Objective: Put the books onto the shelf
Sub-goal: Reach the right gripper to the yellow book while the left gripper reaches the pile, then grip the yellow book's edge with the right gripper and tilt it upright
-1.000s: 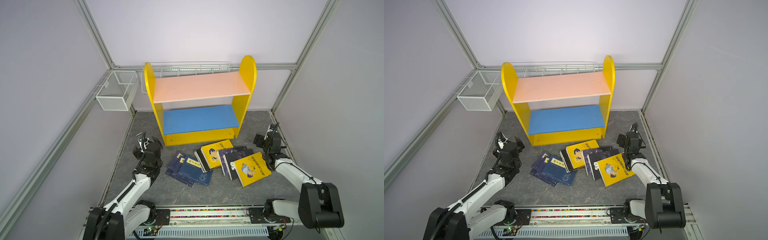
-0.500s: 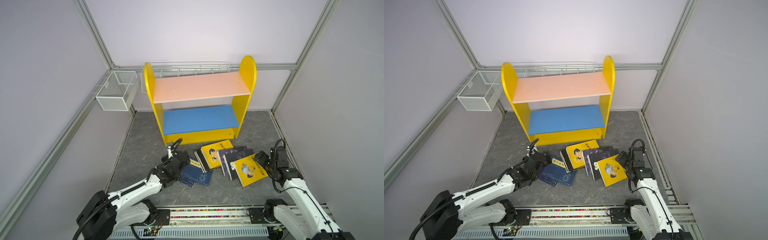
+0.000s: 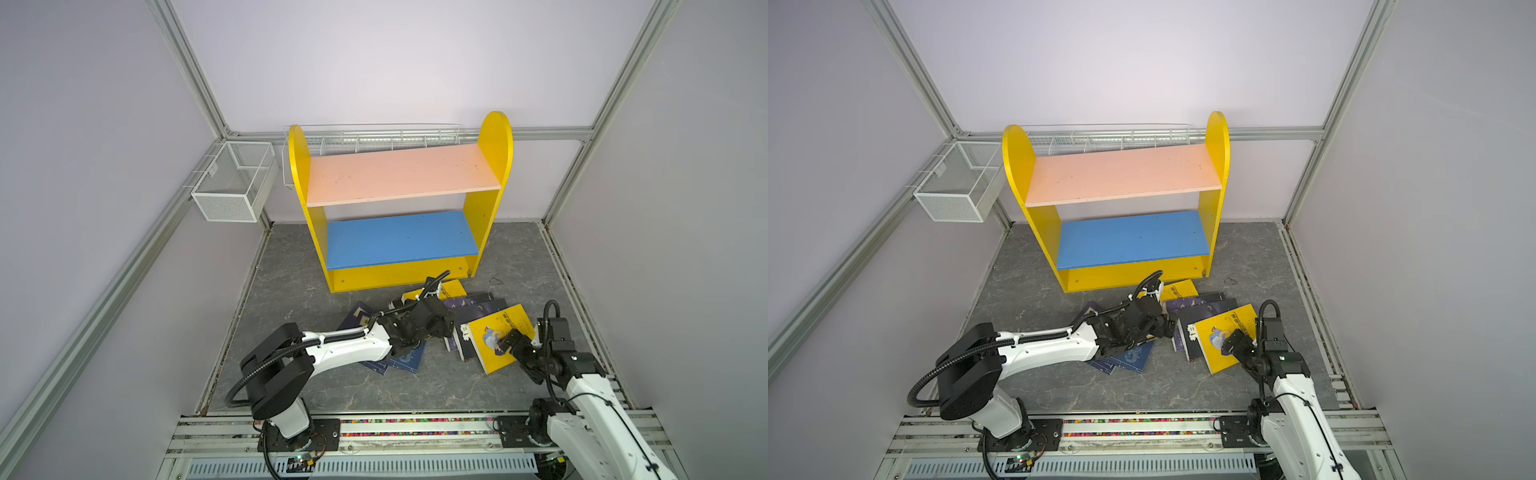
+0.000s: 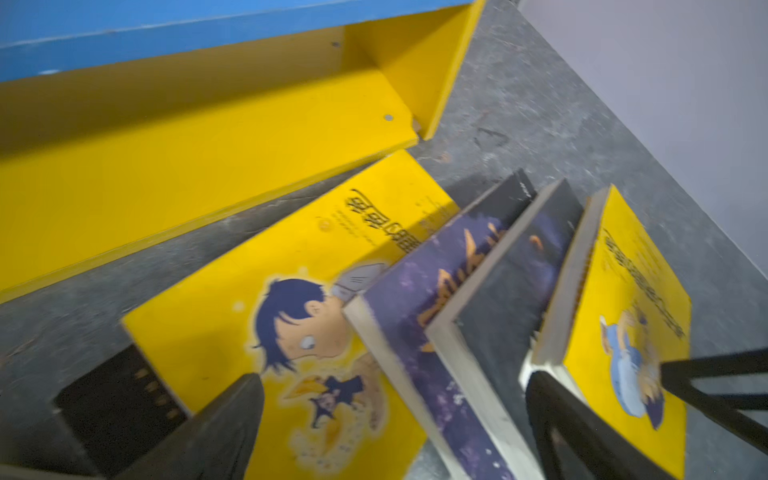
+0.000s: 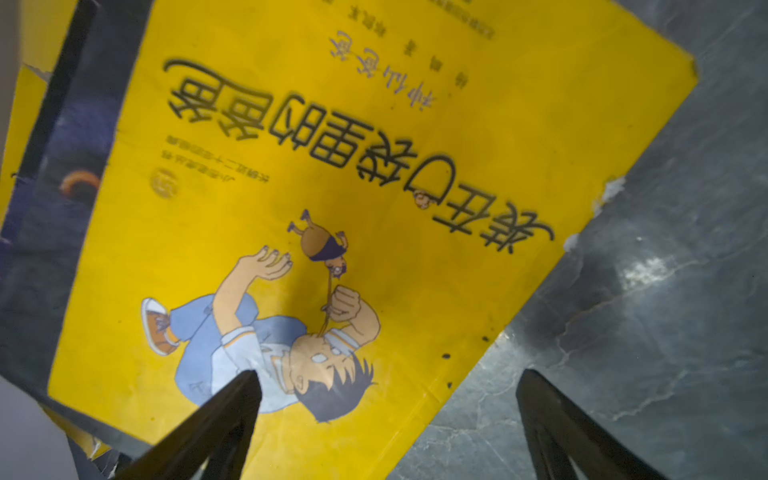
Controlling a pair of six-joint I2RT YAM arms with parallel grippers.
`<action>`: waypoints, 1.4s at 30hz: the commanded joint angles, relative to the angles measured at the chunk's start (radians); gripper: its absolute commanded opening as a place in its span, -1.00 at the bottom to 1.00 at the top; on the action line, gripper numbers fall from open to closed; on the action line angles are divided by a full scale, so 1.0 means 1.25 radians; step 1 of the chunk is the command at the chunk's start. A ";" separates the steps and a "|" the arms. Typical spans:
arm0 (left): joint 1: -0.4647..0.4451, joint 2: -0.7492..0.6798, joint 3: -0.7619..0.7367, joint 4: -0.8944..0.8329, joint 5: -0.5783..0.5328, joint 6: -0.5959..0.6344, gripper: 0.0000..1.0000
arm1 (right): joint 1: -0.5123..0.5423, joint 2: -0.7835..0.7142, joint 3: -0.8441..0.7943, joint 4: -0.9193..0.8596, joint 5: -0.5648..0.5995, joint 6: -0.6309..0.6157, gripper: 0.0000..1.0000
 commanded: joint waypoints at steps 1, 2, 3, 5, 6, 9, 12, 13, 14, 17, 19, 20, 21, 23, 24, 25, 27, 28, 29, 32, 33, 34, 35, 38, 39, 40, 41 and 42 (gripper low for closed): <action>-0.003 0.026 0.053 -0.006 0.040 0.045 0.98 | -0.016 0.027 -0.016 0.012 -0.051 0.021 0.96; -0.004 0.034 0.065 -0.001 0.049 0.052 0.98 | -0.020 0.029 -0.025 0.036 -0.069 0.032 0.96; -0.003 0.040 0.078 -0.001 0.056 0.057 0.99 | -0.023 0.030 -0.037 0.063 -0.087 0.047 0.97; -0.004 0.058 0.116 -0.007 0.061 0.076 0.99 | -0.031 0.035 -0.069 0.122 -0.125 0.086 0.98; -0.004 0.067 0.135 -0.012 0.064 0.083 0.99 | -0.035 0.040 -0.082 0.151 -0.142 0.101 0.98; -0.003 0.114 0.202 -0.010 0.081 0.111 0.92 | -0.049 0.060 -0.107 0.213 -0.169 0.120 0.99; -0.003 0.169 0.260 0.002 0.093 0.120 0.79 | -0.062 0.080 -0.113 0.247 -0.191 0.126 0.99; -0.003 0.192 0.282 0.000 0.102 0.123 0.72 | -0.064 0.086 -0.115 0.258 -0.197 0.129 0.97; -0.003 0.214 0.305 -0.007 0.113 0.125 0.63 | -0.064 0.090 -0.117 0.270 -0.203 0.133 0.95; -0.002 0.281 0.361 -0.027 0.155 0.118 0.48 | -0.067 0.095 -0.125 0.300 -0.211 0.147 0.92; 0.000 0.319 0.380 -0.029 0.178 0.103 0.36 | -0.067 0.096 -0.128 0.316 -0.212 0.152 0.91; 0.002 0.340 0.389 -0.034 0.190 0.094 0.35 | -0.068 0.097 -0.126 0.325 -0.212 0.152 0.90; 0.002 0.356 0.398 -0.041 0.191 0.089 0.33 | -0.068 0.098 -0.125 0.329 -0.214 0.149 0.90; 0.006 0.384 0.409 -0.061 0.188 0.080 0.21 | -0.069 0.101 -0.120 0.333 -0.212 0.138 0.88; 0.009 0.391 0.410 -0.065 0.188 0.078 0.14 | -0.069 0.101 -0.117 0.334 -0.212 0.131 0.87; 0.011 0.394 0.407 -0.069 0.187 0.074 0.07 | -0.069 0.102 -0.114 0.333 -0.214 0.124 0.87; 0.016 0.398 0.402 -0.078 0.186 0.073 -0.01 | -0.070 0.101 -0.107 0.324 -0.215 0.113 0.86; 0.019 0.398 0.401 -0.085 0.189 0.077 -0.06 | -0.072 0.097 -0.104 0.323 -0.216 0.108 0.84; 0.022 0.399 0.403 -0.096 0.189 0.083 -0.12 | -0.073 0.094 -0.101 0.326 -0.216 0.106 0.83; 0.023 0.401 0.404 -0.133 0.180 0.086 -0.32 | -0.078 0.091 -0.091 0.340 -0.218 0.109 0.75; 0.023 0.400 0.402 -0.145 0.182 0.089 -0.36 | -0.081 0.093 -0.086 0.344 -0.220 0.110 0.72; 0.023 0.401 0.400 -0.159 0.185 0.085 -0.40 | -0.083 0.095 -0.080 0.347 -0.220 0.112 0.66; 0.023 0.403 0.395 -0.165 0.186 0.081 -0.44 | -0.085 0.096 -0.071 0.346 -0.219 0.114 0.60; 0.023 0.406 0.384 -0.172 0.195 0.082 -0.50 | -0.089 0.096 -0.050 0.331 -0.214 0.123 0.55; 0.023 0.406 0.381 -0.172 0.197 0.083 -0.52 | -0.090 0.095 -0.045 0.327 -0.210 0.124 0.53; 0.023 0.408 0.379 -0.173 0.195 0.085 -0.55 | -0.092 0.093 -0.038 0.318 -0.204 0.123 0.52; 0.024 0.409 0.379 -0.177 0.191 0.087 -0.57 | -0.095 0.093 -0.027 0.304 -0.195 0.119 0.49; 0.023 0.410 0.380 -0.179 0.189 0.087 -0.58 | -0.097 0.095 -0.020 0.296 -0.190 0.114 0.45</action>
